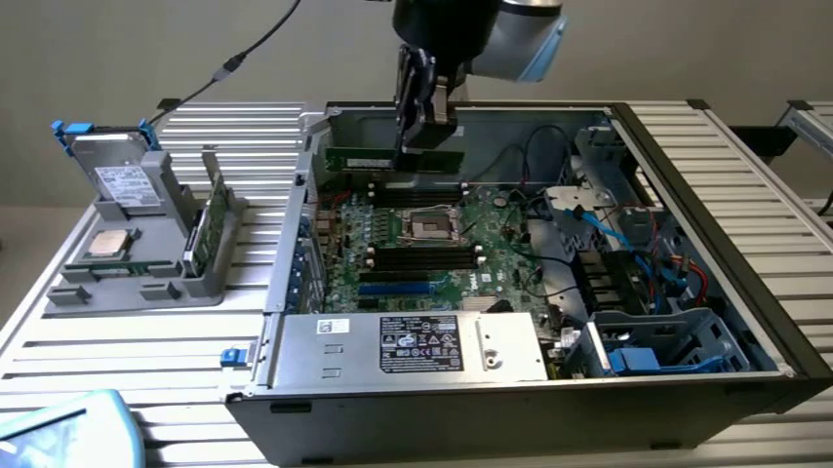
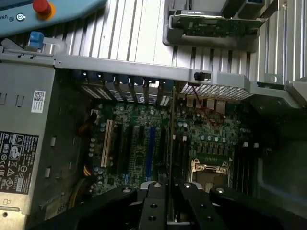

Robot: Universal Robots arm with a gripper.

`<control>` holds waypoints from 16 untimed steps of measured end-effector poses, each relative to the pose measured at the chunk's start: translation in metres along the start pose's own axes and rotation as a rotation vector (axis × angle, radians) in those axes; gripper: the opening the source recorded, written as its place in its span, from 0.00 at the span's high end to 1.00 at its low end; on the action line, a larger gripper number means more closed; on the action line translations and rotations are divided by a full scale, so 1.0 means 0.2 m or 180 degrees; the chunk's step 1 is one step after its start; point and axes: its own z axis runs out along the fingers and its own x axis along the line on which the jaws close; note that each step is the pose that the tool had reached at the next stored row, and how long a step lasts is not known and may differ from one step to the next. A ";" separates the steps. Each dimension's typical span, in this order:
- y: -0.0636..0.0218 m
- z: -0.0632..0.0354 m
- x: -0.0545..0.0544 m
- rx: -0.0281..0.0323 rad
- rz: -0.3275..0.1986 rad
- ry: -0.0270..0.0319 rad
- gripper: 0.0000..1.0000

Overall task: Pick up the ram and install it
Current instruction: 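Pick up the ram and move it above insertion slot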

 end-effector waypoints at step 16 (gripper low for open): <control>-0.137 0.116 -0.08 0.0002 0.0000 0.0000 0.86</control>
